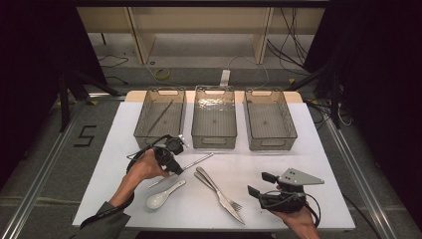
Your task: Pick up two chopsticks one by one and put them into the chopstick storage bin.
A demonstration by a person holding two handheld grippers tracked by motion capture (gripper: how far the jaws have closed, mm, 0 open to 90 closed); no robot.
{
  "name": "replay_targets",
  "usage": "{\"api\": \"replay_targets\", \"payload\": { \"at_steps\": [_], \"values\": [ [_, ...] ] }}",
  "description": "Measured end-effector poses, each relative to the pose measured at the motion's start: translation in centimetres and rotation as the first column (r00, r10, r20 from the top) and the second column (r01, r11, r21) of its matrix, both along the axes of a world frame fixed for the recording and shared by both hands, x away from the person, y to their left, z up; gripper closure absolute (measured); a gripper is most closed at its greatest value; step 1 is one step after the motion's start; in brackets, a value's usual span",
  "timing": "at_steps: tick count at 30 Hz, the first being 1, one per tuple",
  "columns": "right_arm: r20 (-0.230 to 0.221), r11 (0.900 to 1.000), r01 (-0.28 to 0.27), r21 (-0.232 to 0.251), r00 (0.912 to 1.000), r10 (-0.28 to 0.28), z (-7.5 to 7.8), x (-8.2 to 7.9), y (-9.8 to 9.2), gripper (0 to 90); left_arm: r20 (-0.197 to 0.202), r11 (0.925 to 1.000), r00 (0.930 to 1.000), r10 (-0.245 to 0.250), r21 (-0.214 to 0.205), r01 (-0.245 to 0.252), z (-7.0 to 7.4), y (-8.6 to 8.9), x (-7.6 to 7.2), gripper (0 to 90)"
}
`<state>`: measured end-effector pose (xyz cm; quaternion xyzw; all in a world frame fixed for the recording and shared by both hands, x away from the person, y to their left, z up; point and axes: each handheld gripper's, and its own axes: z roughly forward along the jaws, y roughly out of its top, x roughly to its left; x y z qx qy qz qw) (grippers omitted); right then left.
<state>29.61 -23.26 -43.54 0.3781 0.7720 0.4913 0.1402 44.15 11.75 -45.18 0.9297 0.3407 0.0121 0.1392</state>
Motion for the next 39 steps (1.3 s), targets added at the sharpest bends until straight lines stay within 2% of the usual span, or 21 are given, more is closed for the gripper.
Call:
{"api": "replay_targets", "payload": {
  "at_steps": [15, 24, 36, 39],
  "values": [
    [-0.001, 1.0, 0.001, -0.002, 1.0, -0.001, -0.02, -0.01, -0.03, 30.1, -0.016, 0.9985, 0.9992, -0.037, 0.039, 0.038, -0.87, -0.81, 0.01, 75.0],
    [-0.008, 0.9999, -0.009, -0.007, 0.9999, 0.009, -0.05, -0.04, 0.05, 30.1, 0.002, 0.998, 0.999, -0.044, 0.047, 0.043, -0.9, -0.74, 0.02, 81.8],
    [-0.008, 0.9999, -0.004, -0.011, 1.0, 0.004, -0.06, -0.02, 0.02, 30.1, 0.036, 0.9921, 0.9928, -0.114, 0.056, 0.112, -0.9, -0.82, -0.33, 85.3],
    [-0.009, 0.9999, -0.002, -0.011, 1.0, 0.002, -0.03, -0.04, -0.02, 30.1, 0.039, 0.9918, 0.9923, -0.117, 0.055, 0.115, -0.91, -0.85, -0.39, 85.4]
  ]
}}
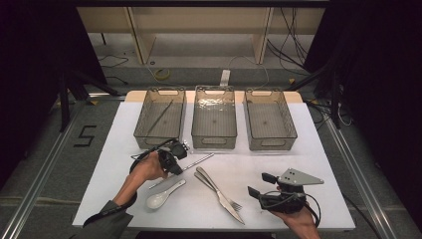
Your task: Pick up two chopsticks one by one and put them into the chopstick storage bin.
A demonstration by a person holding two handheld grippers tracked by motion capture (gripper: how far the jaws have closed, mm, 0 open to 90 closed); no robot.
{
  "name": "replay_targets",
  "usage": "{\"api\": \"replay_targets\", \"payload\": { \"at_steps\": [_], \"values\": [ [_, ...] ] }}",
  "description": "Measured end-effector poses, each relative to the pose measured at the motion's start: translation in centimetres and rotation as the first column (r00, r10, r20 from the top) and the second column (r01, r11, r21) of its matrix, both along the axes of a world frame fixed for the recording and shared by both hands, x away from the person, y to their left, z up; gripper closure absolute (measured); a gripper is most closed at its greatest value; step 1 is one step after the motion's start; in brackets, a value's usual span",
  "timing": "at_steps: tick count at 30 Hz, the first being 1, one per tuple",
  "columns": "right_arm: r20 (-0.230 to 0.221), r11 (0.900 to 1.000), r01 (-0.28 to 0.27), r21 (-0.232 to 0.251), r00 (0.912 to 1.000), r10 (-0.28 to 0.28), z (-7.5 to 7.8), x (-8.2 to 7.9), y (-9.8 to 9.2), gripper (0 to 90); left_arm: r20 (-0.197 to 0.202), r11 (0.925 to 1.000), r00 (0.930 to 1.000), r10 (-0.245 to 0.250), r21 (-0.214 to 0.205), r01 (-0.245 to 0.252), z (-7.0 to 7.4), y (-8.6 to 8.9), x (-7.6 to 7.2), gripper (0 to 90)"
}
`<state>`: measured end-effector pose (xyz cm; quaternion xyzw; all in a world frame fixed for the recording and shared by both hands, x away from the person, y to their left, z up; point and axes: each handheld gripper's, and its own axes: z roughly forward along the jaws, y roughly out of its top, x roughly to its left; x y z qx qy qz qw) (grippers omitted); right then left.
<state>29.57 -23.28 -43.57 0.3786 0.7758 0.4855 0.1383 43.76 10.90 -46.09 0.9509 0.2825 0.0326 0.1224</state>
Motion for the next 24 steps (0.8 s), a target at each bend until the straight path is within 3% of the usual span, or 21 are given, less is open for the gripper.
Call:
{"api": "replay_targets", "payload": {
  "at_steps": [8, 15, 24],
  "values": [
    [0.004, 1.0, 0.001, -0.001, 1.0, -0.001, 0.0, 0.0, -0.1, 30.1, 0.029, 1.0, 0.9996, 0.006, -0.005, -0.006, 0.5, 0.0, 0.0, 85.5],
    [0.005, 1.0, 0.001, -0.002, 1.0, -0.001, 0.0, 0.0, -0.2, 30.1, 0.023, 0.9981, 0.9997, 0.004, -0.061, -0.002, 2.2, 0.5, -0.2, 85.6],
    [0.004, 1.0, 0.003, -0.003, 1.0, -0.003, 0.0, 0.0, -0.2, 30.1, 0.044, 0.9942, 0.9986, -0.03, -0.102, 0.034, 4.7, 0.8, -0.6, 85.6]
  ]
}}
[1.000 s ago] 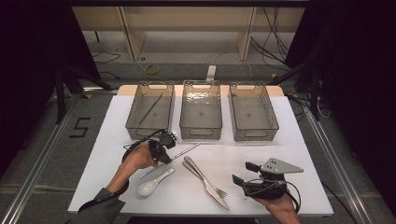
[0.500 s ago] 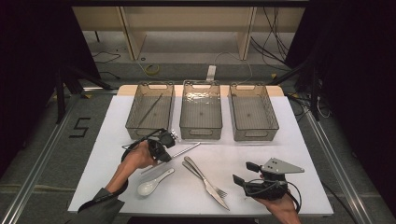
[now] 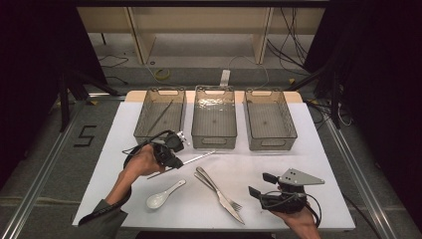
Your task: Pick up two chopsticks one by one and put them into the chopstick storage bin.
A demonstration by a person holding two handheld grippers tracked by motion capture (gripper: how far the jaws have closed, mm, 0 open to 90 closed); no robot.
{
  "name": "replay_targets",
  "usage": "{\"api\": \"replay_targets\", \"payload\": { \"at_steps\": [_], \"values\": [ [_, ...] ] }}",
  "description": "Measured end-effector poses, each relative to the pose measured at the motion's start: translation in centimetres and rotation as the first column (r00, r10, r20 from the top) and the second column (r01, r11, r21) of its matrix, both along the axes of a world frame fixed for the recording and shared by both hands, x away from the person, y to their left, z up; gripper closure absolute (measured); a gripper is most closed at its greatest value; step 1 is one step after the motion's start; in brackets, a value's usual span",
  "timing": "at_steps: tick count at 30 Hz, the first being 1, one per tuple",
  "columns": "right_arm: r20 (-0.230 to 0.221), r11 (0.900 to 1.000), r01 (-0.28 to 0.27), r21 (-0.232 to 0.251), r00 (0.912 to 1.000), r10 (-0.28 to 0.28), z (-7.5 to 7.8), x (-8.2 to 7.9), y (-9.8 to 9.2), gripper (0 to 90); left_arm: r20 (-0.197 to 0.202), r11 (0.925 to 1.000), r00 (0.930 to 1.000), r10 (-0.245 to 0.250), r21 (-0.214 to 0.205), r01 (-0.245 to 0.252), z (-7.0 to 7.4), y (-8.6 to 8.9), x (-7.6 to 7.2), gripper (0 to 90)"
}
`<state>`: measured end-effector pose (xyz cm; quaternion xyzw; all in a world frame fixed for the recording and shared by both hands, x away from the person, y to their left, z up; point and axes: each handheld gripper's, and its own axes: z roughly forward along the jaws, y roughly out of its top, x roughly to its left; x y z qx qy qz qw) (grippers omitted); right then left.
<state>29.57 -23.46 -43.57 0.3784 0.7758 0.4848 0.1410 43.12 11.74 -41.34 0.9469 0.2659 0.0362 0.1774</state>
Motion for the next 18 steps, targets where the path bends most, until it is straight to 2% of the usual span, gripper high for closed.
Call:
{"api": "replay_targets", "payload": {
  "at_steps": [6, 11, 18],
  "values": [
    [-0.003, 1.0, 0.005, -0.003, 1.0, -0.005, 0.0, 0.0, -0.1, 30.1, 0.022, 0.9987, 0.9997, 0.012, -0.051, -0.011, 1.6, 0.3, -0.2, 85.6],
    [-0.001, 1.0, 0.004, -0.004, 1.0, -0.004, 0.0, 0.0, 0.0, 30.0, 0.025, 0.997, 0.9995, 0.019, -0.075, -0.017, 1.9, 0.5, -0.1, 85.6],
    [-0.004, 1.0, 0.005, -0.003, 1.0, -0.005, 0.0, 0.0, -0.1, 30.0, 0.07, 0.9893, 0.9953, 0.066, -0.135, -0.056, 3.0, 1.2, 0.1, 85.6]
  ]
}}
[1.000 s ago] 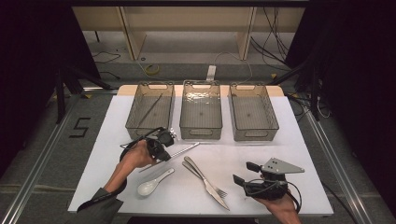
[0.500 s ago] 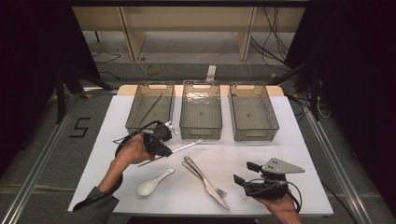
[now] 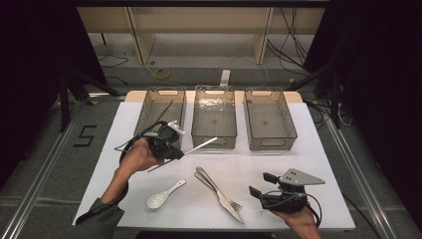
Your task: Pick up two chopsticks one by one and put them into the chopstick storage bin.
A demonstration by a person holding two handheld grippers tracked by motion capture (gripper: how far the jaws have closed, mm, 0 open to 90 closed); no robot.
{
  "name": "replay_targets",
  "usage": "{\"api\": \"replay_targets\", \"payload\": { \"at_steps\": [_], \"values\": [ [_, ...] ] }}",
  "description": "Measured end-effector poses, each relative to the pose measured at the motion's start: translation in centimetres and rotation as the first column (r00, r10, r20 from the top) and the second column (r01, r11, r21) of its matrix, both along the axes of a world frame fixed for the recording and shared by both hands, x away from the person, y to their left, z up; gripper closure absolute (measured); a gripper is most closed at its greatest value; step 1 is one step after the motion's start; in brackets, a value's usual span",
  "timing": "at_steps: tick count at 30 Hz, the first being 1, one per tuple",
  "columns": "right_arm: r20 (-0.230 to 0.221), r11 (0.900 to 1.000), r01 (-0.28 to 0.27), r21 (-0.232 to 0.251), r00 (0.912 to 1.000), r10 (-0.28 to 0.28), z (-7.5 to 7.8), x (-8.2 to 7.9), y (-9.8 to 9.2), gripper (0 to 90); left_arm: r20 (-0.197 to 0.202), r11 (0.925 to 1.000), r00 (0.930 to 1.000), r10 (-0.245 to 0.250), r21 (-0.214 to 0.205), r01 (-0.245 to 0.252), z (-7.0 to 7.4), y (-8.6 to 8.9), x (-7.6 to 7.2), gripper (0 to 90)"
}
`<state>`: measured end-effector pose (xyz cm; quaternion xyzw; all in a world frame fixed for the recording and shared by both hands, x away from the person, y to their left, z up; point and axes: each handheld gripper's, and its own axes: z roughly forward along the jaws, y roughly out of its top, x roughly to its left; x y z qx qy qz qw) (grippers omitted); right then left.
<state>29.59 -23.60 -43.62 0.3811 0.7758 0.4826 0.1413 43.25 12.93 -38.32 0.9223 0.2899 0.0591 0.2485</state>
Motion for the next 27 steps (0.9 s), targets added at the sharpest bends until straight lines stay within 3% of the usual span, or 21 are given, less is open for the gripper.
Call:
{"api": "replay_targets", "payload": {
  "at_steps": [3, 8, 15, 21, 25, 27],
  "values": [
    [0.002, 1.0, 0.001, 0.004, 1.0, -0.001, 0.0, 0.0, 0.0, 30.0, 0.026, 0.9989, 0.9988, 0.041, -0.024, -0.041, 0.5, 0.4, 0.4, 85.6],
    [-0.004, 1.0, 0.005, 0.002, 1.0, -0.005, -0.1, 0.1, 0.0, 29.8, 0.05, 0.9906, 0.9926, 0.11, -0.087, -0.106, 1.1, 1.6, 1.5, 85.6],
    [-0.01, 1.0, 0.009, 0.003, 0.9999, -0.009, -0.2, 0.1, 0.0, 29.9, 0.022, 0.9757, 0.9823, 0.186, -0.122, -0.182, 0.7, 3.5, 3.7, 85.6],
    [-0.008, 0.9999, 0.011, 0.004, 0.9999, -0.011, -0.2, 0.1, 0.0, 29.9, 0.021, 0.9582, 0.9661, 0.257, -0.135, -0.252, 0.9, 4.9, 5.6, 85.6],
    [-0.007, 0.9999, 0.011, 0.003, 0.9999, -0.011, -0.2, 0.2, -0.1, 29.8, 0.047, 0.9442, 0.9511, 0.305, -0.145, -0.296, 1.2, 5.4, 6.7, 85.6],
    [-0.004, 0.9999, 0.013, 0.005, 0.9999, -0.013, -0.2, 0.2, -0.1, 29.9, 0.053, 0.9334, 0.9414, 0.333, -0.16, -0.321, 1.3, 5.7, 7.3, 85.6]
  ]
}}
